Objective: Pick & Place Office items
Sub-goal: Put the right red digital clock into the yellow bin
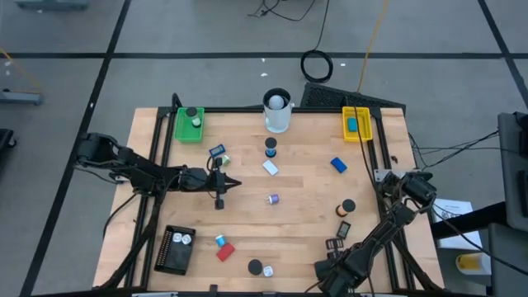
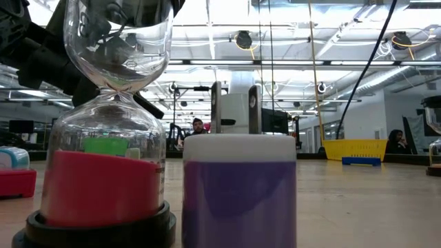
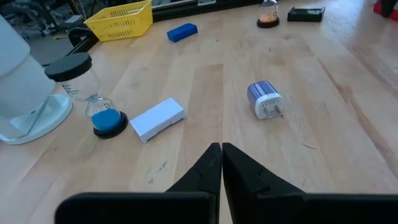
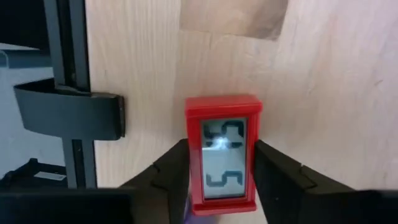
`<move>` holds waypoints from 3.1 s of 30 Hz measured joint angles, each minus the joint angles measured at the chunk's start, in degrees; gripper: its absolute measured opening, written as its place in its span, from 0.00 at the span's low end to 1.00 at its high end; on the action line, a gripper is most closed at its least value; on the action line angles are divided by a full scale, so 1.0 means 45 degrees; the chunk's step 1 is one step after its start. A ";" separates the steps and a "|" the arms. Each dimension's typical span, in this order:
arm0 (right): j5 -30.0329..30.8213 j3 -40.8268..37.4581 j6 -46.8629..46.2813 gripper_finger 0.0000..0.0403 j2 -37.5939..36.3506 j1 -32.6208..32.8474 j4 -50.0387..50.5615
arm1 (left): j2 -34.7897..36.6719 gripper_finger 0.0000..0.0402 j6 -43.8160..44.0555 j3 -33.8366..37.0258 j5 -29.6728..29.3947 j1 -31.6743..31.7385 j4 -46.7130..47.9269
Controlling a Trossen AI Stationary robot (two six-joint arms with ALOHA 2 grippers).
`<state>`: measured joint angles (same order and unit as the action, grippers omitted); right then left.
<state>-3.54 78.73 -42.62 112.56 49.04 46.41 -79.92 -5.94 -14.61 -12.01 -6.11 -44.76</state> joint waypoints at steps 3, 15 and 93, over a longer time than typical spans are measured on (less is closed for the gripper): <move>0.0217 -0.0061 -0.0083 0.32 -0.0352 -0.0302 -0.0215 | -0.0002 0.04 0.0020 0.0000 -0.0071 0.0002 -0.0078; 0.2292 -0.0031 0.2221 0.34 -0.2976 -0.3240 0.0947 | -0.0002 0.03 0.0260 0.0000 -0.0353 0.0005 -0.0128; 0.8102 -0.2829 0.4646 0.39 -0.2852 -2.3986 0.0905 | 0.0000 0.06 0.0444 -0.0010 -0.0332 -0.0233 -0.0396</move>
<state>32.92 66.00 -21.71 99.72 -58.89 50.48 -79.92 -3.94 -14.66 -13.50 -7.16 -46.54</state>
